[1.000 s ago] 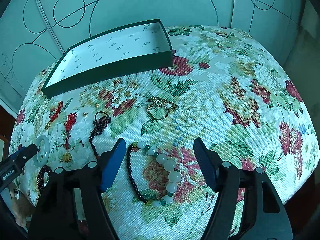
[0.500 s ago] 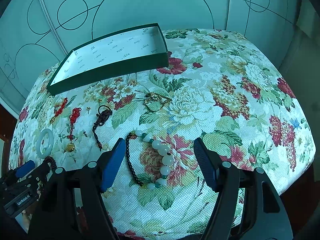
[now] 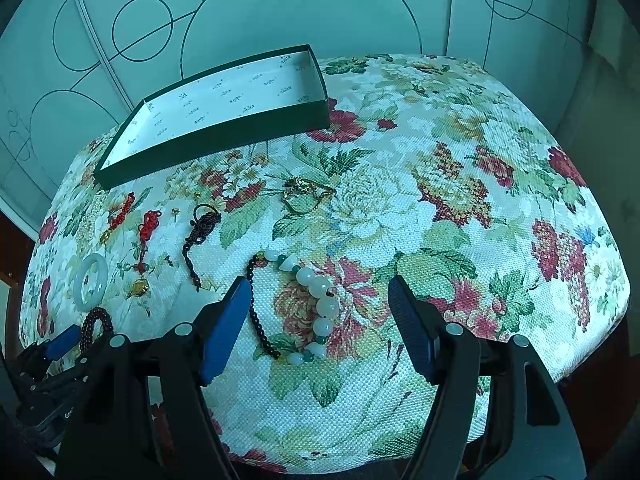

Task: Organize jewelry
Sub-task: 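Close the left tool on the dark bead mala while the right tool nears the white bracelet, then lift the mala with the left tool while the right tool grasps the white bead bracelet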

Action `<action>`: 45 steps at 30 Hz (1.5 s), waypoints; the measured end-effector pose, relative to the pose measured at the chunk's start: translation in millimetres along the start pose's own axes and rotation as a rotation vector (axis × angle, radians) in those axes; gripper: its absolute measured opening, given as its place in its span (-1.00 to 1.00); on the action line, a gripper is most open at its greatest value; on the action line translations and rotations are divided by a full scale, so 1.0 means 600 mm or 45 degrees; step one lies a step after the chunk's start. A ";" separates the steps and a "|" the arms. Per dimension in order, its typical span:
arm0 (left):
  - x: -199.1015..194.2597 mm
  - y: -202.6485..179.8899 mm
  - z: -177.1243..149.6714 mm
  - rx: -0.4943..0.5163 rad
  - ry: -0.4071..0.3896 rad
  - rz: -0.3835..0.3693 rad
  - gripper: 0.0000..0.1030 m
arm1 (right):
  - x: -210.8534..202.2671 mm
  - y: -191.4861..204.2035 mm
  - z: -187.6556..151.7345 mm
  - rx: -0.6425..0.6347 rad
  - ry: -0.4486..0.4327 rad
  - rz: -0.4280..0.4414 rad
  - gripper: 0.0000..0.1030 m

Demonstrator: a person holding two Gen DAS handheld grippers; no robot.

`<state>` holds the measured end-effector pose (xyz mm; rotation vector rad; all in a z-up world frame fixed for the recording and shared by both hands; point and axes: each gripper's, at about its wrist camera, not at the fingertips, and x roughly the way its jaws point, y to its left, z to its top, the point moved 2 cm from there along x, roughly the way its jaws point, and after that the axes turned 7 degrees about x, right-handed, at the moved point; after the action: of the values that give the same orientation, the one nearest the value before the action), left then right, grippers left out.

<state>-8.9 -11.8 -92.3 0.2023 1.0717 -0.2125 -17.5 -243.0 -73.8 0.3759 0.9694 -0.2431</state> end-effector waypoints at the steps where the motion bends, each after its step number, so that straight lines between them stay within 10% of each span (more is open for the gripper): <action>1: -0.001 -0.002 0.000 0.011 -0.005 0.018 0.07 | 0.001 0.000 0.000 0.002 0.002 0.000 0.38; 11: -0.008 0.014 0.004 -0.031 -0.043 0.007 -0.78 | 0.005 -0.003 -0.001 0.004 0.006 -0.007 0.38; 32: -0.040 0.084 0.059 -0.105 -0.184 0.093 -0.78 | 0.040 -0.015 -0.003 0.004 0.060 -0.020 0.37; 45: -0.018 0.092 0.060 -0.112 -0.151 0.078 -0.78 | 0.053 0.004 -0.005 -0.130 0.003 -0.104 -0.40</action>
<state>31.3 32.6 -62.5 0.1416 0.9533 -0.1205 -1.7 -240.7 -101.6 0.2433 0.9969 -0.2662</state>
